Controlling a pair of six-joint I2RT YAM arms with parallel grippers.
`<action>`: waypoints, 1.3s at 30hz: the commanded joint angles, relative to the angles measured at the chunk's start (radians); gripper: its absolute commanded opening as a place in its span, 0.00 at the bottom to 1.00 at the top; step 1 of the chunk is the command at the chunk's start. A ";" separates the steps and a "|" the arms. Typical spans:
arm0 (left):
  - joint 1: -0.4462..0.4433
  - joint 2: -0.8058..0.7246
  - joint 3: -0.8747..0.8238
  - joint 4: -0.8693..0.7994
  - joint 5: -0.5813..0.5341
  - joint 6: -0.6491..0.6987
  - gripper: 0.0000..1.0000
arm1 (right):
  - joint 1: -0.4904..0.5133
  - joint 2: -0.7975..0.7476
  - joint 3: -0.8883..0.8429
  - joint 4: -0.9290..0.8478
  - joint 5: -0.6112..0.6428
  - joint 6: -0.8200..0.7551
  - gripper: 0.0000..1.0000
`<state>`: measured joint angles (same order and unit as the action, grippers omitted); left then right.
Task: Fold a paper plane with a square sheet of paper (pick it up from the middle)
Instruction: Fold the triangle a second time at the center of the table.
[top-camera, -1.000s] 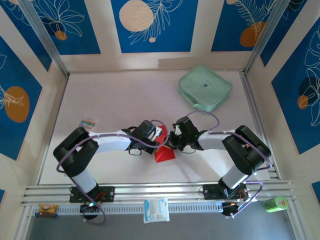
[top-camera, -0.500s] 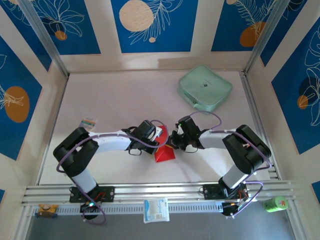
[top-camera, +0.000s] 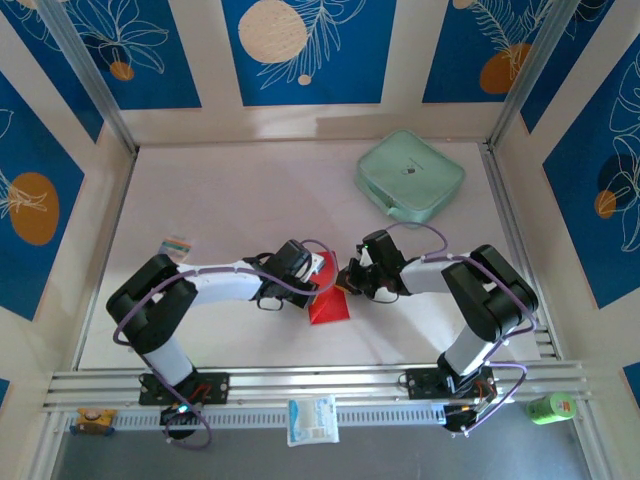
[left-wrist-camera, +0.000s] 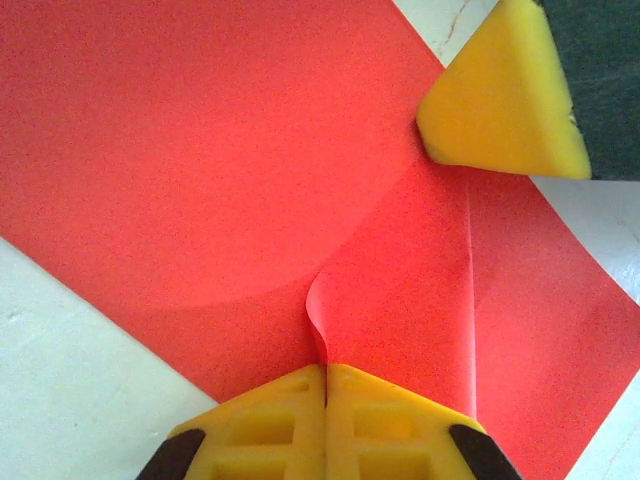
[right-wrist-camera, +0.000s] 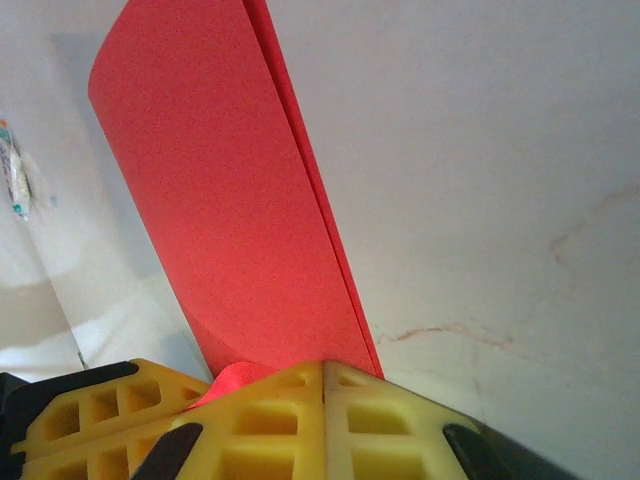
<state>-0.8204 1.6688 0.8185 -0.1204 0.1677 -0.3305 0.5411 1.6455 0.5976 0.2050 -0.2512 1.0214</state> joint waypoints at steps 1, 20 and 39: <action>0.014 0.012 0.016 -0.027 0.015 0.019 0.00 | -0.008 -0.039 0.015 -0.062 -0.015 -0.012 0.04; 0.016 0.006 0.014 -0.033 0.019 0.021 0.00 | 0.022 0.053 -0.044 0.033 -0.023 0.023 0.03; 0.020 -0.003 0.008 -0.031 0.018 0.022 0.00 | -0.027 0.056 -0.080 0.086 -0.038 0.079 0.03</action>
<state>-0.8154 1.6695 0.8185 -0.1204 0.1753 -0.3305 0.5167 1.6646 0.5495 0.3275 -0.3046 1.0695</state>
